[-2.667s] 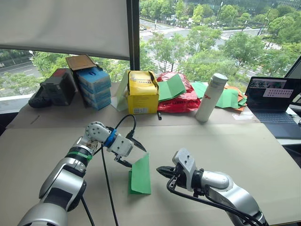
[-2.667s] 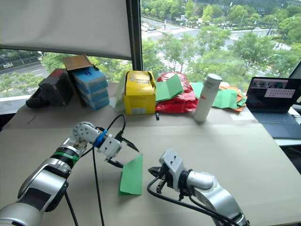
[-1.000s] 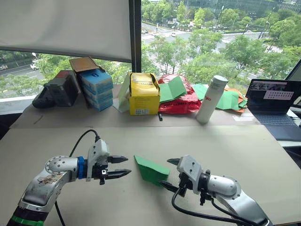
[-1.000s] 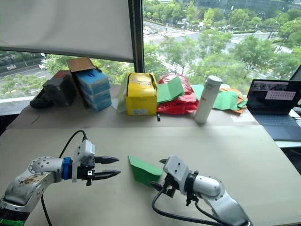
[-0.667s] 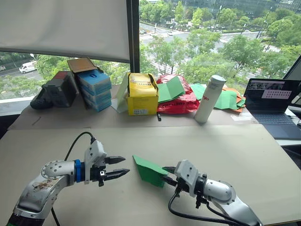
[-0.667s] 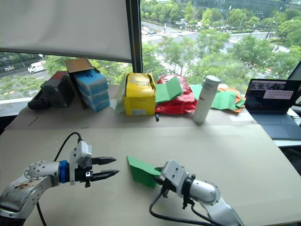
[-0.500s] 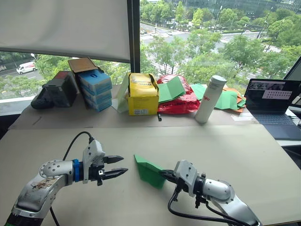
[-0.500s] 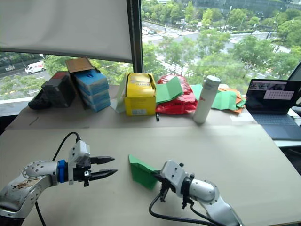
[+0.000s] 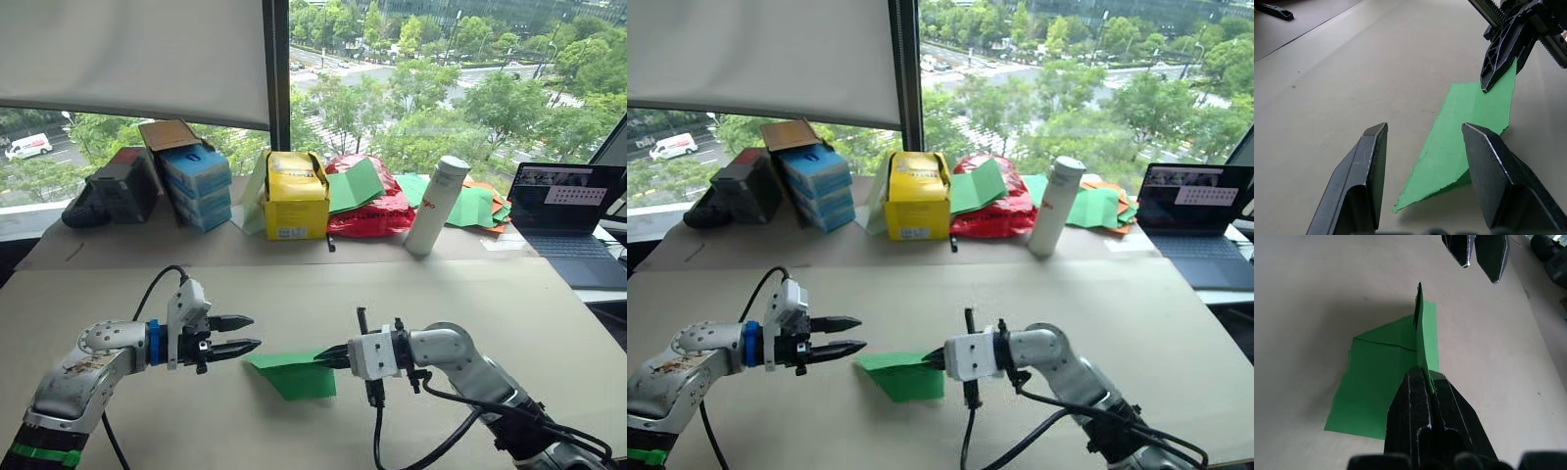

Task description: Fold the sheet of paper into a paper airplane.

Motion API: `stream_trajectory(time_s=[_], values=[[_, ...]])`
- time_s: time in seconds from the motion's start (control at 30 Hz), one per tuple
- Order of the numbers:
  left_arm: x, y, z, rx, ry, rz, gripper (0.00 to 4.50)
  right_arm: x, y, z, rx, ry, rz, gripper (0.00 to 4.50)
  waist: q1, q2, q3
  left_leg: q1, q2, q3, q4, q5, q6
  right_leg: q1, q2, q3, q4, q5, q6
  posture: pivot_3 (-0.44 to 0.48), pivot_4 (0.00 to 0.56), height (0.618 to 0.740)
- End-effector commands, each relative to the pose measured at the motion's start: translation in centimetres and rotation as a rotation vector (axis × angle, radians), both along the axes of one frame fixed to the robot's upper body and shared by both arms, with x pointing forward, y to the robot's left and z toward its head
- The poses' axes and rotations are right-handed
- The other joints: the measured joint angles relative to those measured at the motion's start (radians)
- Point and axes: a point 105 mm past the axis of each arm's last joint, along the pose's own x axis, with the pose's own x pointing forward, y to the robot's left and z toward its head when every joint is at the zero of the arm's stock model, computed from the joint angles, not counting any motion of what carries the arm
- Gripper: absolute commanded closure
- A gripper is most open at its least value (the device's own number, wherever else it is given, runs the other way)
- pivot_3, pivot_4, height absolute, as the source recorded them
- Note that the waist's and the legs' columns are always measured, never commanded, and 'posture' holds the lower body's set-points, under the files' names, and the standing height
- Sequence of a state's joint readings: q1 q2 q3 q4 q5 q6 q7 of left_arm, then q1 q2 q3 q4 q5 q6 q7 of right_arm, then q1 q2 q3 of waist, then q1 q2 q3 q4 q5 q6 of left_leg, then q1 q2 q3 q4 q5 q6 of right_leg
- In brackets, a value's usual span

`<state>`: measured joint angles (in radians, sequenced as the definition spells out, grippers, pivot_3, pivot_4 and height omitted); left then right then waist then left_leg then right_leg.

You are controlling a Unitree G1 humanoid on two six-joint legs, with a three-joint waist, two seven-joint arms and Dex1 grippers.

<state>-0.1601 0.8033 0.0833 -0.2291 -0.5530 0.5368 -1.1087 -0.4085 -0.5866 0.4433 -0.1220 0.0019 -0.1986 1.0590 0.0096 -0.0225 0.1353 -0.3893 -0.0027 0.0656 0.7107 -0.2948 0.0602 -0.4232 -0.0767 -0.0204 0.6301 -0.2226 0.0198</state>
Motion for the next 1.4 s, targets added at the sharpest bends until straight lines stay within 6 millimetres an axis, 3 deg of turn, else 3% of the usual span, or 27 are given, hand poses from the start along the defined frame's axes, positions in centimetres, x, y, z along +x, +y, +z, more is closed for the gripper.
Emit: stream_trajectory(time_s=[0.03, 0.37, 0.53, 0.63, 0.77, 0.9, 1.17, 1.33, 1.4], values=[[-0.2, -0.3, 0.8, -0.003, -0.017, -0.030, 1.95, -0.4, 0.2, -0.2, 0.004, -0.001, 0.062, 4.46, 0.001, 0.000, 0.000, 0.000, 0.000, 0.000, 0.000, 0.000, 0.000, 0.000, 0.000, 0.000, 0.000, 0.000, 0.000, 0.000, 0.150, 0.740], [-0.8, -0.7, 0.9, -0.006, -0.008, -0.040, 1.95, 0.6, -0.5, -1.7, 0.020, 0.066, 0.026, 4.46, 0.000, 0.000, 0.000, 0.000, 0.001, 0.000, 0.000, 0.000, -0.001, 0.000, -0.001, 0.005, 0.000, 0.000, 0.000, 0.000, 0.150, 0.740], [-0.8, -0.8, 1.2, -0.007, -0.011, -0.054, 1.95, 0.6, -0.5, -0.6, 0.048, 0.076, 0.001, 2.95, -0.001, 0.000, 0.000, 0.000, 0.001, 0.000, 0.000, 0.000, -0.001, 0.000, -0.004, 0.006, 0.000, 0.000, 0.000, 0.000, 0.150, 0.740], [-0.6, -1.1, 1.3, -0.012, -0.019, -0.070, 1.95, -1.0, -0.5, 0.9, 0.094, 0.148, -0.018, 1.93, 0.002, 0.001, 0.001, 0.000, 0.001, -0.001, 0.000, 0.000, -0.001, -0.001, -0.009, 0.005, 0.001, 0.000, -0.001, 0.000, 0.150, 0.740], [-0.5, -1.9, 1.3, -0.024, -0.031, -0.115, 3.15, -3.6, -0.6, 1.9, 0.126, 0.250, -0.052, 1.88, 0.004, 0.001, 0.001, -0.001, 0.000, -0.002, 0.000, -0.001, -0.001, 0.000, -0.013, 0.004, 0.000, 0.000, -0.001, 0.000, 0.150, 0.740], [-0.5, -2.9, 0.5, -0.024, -0.021, -0.171, 4.48, -4.6, -0.6, 3.1, 0.208, 0.356, -0.138, 1.88, 0.002, 0.001, 0.001, -0.001, 0.000, -0.002, 0.000, -0.005, 0.005, 0.000, -0.014, 0.004, 0.001, 0.000, -0.001, 0.000, 0.150, 0.740], [0.5, -4.4, -2.5, 0.077, -0.039, -0.206, 4.48, -3.5, -0.6, 2.8, 0.246, 0.379, -0.269, 1.88, 0.004, 0.001, 0.001, -0.001, -0.001, -0.002, -0.001, -0.005, 0.005, -0.001, -0.013, 0.003, 0.000, 0.000, -0.001, 0.000, 0.150, 0.740], [0.1, -4.6, -4.5, 0.133, -0.023, -0.237, 4.48, -3.6, -0.5, 2.8, 0.243, 0.374, -0.277, 1.88, 0.002, 0.001, 0.001, -0.001, -0.001, -0.001, -0.001, -0.005, 0.005, 0.000, -0.011, 0.003, 0.000, 0.000, -0.001, 0.000, 0.150, 0.740], [-0.3, -4.1, -6.1, 0.198, -0.010, -0.247, 4.48, -3.6, -0.6, 2.8, 0.241, 0.372, -0.281, 1.88, 0.003, 0.001, 0.001, -0.001, 0.000, 0.000, -0.001, -0.005, 0.006, 0.000, -0.005, 0.002, 0.000, 0.000, -0.001, 0.000, 0.150, 0.740]])
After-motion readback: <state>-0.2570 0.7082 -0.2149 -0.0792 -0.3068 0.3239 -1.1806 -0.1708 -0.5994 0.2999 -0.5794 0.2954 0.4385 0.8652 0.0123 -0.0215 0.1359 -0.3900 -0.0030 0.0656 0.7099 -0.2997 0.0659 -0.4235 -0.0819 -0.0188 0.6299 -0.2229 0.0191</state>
